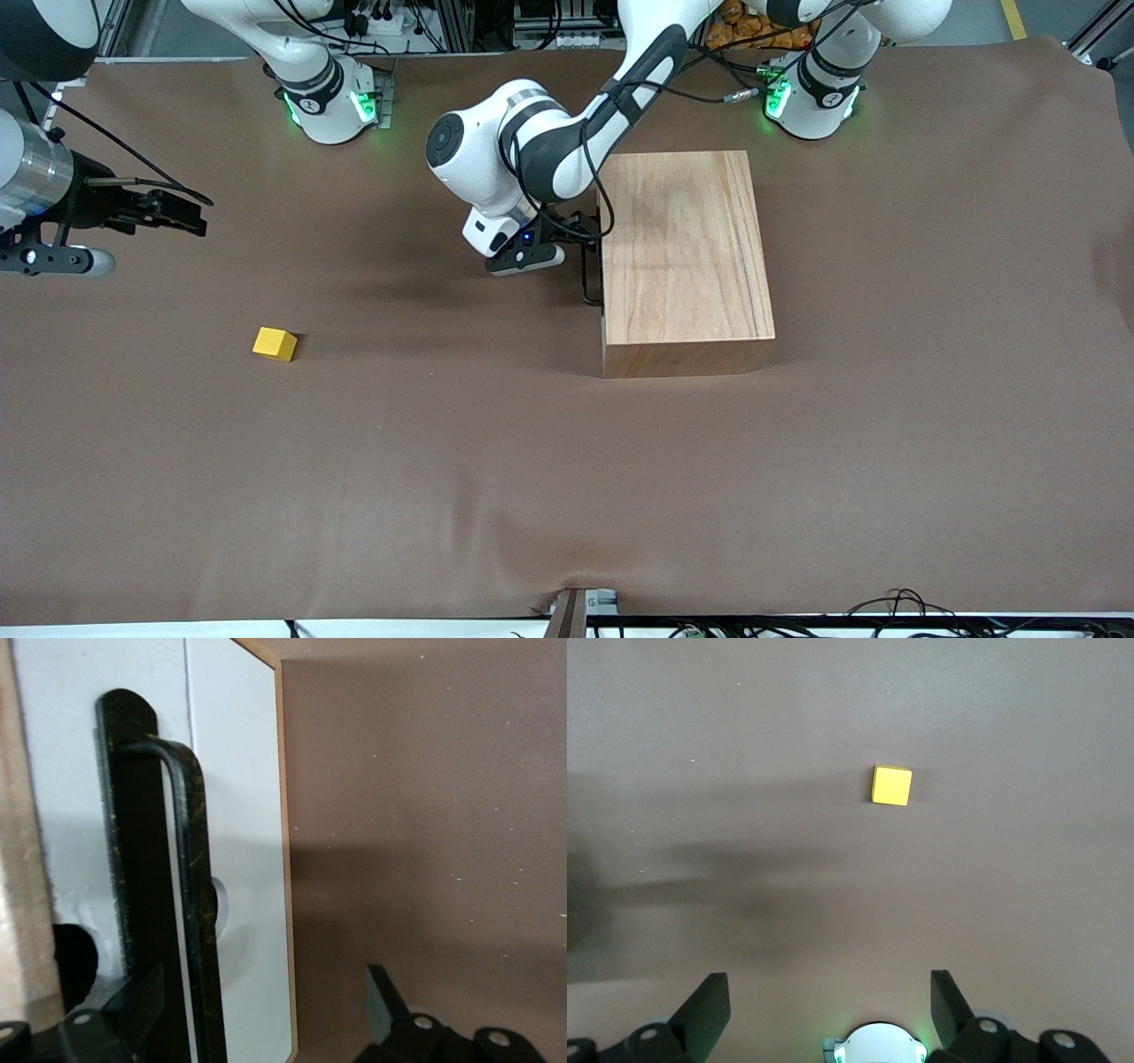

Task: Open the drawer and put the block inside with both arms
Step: 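Pull the handle outward with the left gripper to open the drawer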

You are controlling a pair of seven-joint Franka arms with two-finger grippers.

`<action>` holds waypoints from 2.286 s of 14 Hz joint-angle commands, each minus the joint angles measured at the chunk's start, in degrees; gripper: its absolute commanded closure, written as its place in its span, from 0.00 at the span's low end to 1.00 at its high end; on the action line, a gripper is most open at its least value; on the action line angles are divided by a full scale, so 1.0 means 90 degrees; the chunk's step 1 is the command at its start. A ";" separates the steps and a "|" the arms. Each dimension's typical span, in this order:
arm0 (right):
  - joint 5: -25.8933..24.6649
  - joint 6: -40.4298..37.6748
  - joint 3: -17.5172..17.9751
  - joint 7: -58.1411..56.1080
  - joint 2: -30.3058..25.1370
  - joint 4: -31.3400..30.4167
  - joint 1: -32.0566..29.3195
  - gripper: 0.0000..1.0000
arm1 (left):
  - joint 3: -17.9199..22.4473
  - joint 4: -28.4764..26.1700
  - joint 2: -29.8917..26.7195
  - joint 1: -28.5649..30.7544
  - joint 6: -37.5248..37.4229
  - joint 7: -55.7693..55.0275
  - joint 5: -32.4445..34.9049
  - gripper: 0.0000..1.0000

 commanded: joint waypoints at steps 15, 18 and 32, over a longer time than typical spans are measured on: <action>-0.0081 -0.0041 0.0046 0.0005 -0.0166 -0.0190 -0.0063 0.00 | -0.0036 0.0141 0.0221 -0.0044 0.0885 -0.0253 -0.0478 0.00; -0.0081 -0.0060 0.0046 0.0005 -0.0156 -0.0190 -0.0063 0.00 | -0.0065 0.0151 0.0230 -0.0054 0.1332 -0.0906 -0.0488 0.00; -0.0071 -0.0177 0.0046 0.0005 -0.0117 -0.0161 -0.0219 0.00 | -0.0299 0.0200 0.0221 -0.0103 0.1959 -0.1151 -0.0625 0.00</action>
